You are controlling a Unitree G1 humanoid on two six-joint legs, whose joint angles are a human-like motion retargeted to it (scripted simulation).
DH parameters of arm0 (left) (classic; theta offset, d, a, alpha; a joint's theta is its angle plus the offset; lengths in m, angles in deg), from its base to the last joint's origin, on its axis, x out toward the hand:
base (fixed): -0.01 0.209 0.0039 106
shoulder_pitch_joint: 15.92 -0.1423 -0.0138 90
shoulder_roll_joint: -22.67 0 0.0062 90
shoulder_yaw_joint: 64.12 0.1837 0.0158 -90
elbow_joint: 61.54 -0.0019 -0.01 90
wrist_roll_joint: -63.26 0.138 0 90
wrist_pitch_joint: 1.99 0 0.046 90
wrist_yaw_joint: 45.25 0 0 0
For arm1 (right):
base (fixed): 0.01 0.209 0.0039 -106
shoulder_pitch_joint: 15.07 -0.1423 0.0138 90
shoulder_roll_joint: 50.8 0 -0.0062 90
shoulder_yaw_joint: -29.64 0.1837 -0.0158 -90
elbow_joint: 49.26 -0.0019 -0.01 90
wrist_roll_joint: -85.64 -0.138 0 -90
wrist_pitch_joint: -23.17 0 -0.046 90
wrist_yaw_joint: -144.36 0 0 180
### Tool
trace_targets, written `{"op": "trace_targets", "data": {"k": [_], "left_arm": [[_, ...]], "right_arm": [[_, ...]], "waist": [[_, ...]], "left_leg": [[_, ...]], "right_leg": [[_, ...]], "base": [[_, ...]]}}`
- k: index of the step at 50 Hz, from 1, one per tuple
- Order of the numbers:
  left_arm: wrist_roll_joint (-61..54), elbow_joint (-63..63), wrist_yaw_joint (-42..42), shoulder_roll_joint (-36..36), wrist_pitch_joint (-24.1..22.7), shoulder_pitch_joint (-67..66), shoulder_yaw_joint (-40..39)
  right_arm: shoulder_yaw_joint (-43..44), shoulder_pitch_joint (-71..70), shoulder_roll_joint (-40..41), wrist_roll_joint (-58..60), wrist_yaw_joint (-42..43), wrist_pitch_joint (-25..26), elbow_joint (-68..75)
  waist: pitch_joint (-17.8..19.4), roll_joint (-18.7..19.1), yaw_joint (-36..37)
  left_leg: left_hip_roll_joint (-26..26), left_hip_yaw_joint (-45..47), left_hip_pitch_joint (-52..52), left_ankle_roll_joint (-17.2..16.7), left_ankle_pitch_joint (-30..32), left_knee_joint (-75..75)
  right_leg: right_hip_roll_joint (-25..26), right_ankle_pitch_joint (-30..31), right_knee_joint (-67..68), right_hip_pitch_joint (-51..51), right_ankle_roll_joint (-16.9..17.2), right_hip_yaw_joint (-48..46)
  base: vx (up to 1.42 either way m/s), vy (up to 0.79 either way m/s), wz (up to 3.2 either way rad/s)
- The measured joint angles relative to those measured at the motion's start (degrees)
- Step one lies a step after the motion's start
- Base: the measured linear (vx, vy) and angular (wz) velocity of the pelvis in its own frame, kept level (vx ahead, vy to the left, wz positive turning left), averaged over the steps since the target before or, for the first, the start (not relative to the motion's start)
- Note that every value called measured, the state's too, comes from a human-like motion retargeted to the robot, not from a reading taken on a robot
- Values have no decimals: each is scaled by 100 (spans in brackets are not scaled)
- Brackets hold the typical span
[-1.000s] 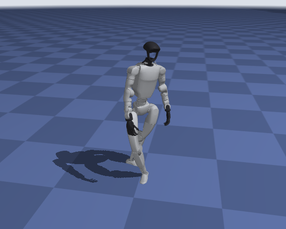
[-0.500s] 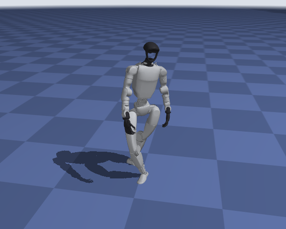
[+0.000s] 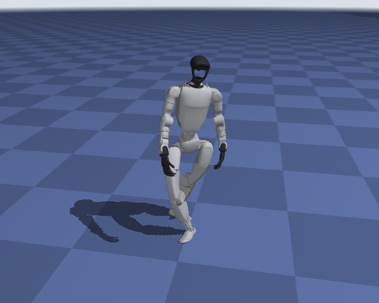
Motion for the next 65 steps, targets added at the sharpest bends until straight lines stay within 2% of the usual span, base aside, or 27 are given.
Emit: {"op": "trace_targets", "data": {"k": [15,34,43,48,58,65], "left_arm": [[-115,111,-186,35,54,156,-25],[-246,231,-184,176,180,505,-233],[-319,108,-349,-6,307,451,-247],[-367,154,-520,-253,389,503,-176],[-599,202,-569,-302,493,385,-172],[-969,341,-508,-234,500,381,-354]], "right_arm": [[-77,50,-49,-38,-299,1,-20],[-73,319,-311,34,-304,5,303],[-120,389,-424,204,-286,47,213],[-182,406,-501,331,-280,98,73],[-349,529,-565,477,-230,245,-87],[-382,719,-605,562,-254,372,101]], "waist": [[15,-218,135],[186,-702,439],[238,-665,446],[196,-403,306],[11,552,28],[8,1059,-45]], "left_leg": [[-94,-70,-83,73,91,-17],[-338,-182,-105,288,26,-67],[-391,-173,-35,368,-10,-82],[-289,-171,31,344,107,-64],[231,-228,239,233,673,34],[540,-367,465,100,1160,267]], "right_leg": [[-218,-21,266,-177,-19,-144],[-1235,-646,1429,-500,-611,-513],[-1515,-900,1893,-483,-798,-365],[-1279,-948,1790,-368,-722,-52],[15,-612,540,258,-356,605],[697,-377,-191,816,-184,1173]], "base": [[-3,0,-22],[-4,-1,-20],[5,-4,-27],[13,-6,-37],[16,-7,-65],[18,-6,-79]]}}
